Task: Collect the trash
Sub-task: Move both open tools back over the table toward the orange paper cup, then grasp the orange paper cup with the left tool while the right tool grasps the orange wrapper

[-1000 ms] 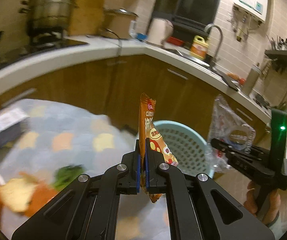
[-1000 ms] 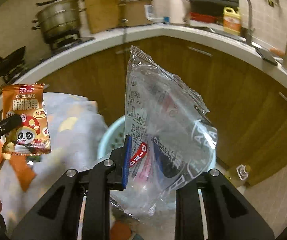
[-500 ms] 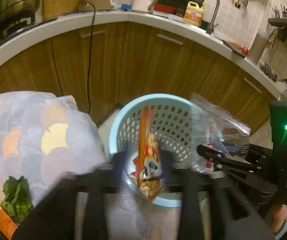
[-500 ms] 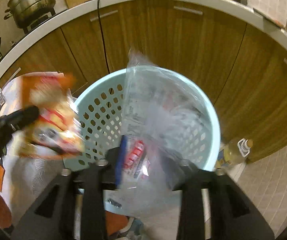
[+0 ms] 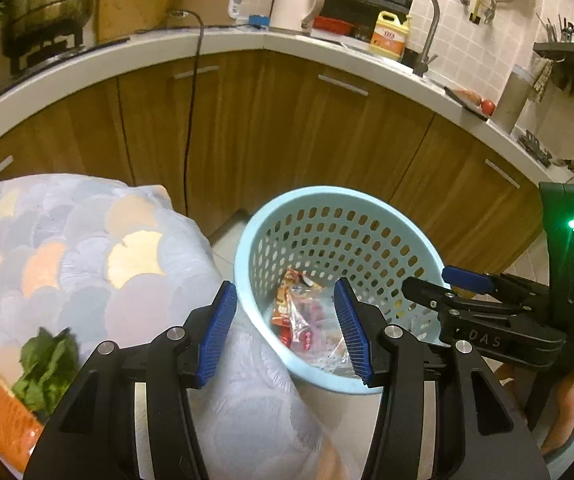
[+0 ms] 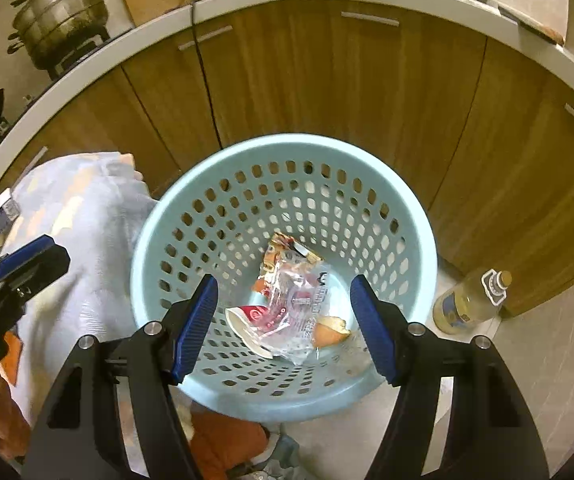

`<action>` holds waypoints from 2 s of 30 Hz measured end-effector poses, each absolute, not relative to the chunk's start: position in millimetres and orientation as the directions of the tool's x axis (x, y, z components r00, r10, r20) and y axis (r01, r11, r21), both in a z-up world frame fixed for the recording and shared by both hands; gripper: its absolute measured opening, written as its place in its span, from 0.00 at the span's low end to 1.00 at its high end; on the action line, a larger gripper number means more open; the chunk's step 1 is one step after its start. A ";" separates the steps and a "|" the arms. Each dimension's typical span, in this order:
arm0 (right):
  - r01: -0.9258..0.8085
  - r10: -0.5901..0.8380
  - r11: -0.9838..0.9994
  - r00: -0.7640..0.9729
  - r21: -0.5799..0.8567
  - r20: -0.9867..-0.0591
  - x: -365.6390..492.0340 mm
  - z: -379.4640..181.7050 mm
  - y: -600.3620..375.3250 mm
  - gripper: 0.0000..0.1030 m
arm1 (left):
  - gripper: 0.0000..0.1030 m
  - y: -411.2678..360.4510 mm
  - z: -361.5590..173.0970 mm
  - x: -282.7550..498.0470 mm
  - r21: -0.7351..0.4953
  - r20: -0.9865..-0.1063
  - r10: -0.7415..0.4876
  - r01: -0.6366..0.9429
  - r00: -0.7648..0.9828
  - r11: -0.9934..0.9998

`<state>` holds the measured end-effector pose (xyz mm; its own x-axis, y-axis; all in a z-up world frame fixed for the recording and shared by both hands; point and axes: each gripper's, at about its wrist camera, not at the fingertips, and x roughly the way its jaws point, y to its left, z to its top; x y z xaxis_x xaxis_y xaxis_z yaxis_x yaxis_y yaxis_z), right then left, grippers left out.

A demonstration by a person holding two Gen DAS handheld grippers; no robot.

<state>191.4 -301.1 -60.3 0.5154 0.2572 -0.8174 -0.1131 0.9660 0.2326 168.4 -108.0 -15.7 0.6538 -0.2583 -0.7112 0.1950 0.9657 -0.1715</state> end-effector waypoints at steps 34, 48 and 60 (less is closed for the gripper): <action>-0.600 0.523 0.770 0.396 0.219 -0.755 88.0 -25.8 -51.0 0.63 | 0.63 179.2 8.8 -40.5 -0.275 -0.690 0.143 -0.440 0.709 0.855; -0.611 0.519 0.766 0.407 0.198 -0.751 86.8 -23.8 -53.0 0.64 | 0.63 144.2 -0.6 -50.3 -0.285 -0.704 -0.017 -0.261 0.710 0.922; -0.644 0.520 0.740 0.364 0.195 -0.773 75.6 -29.0 -43.7 0.64 | 0.86 195.6 3.5 -8.6 -0.165 -0.727 0.098 -0.311 0.680 0.936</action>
<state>75.6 -43.7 -29.0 0.3643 0.5198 -0.7727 -0.6435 0.7403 0.1946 -8.6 195.6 3.5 0.6801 0.0978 -0.7266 -0.3105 0.9362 -0.1647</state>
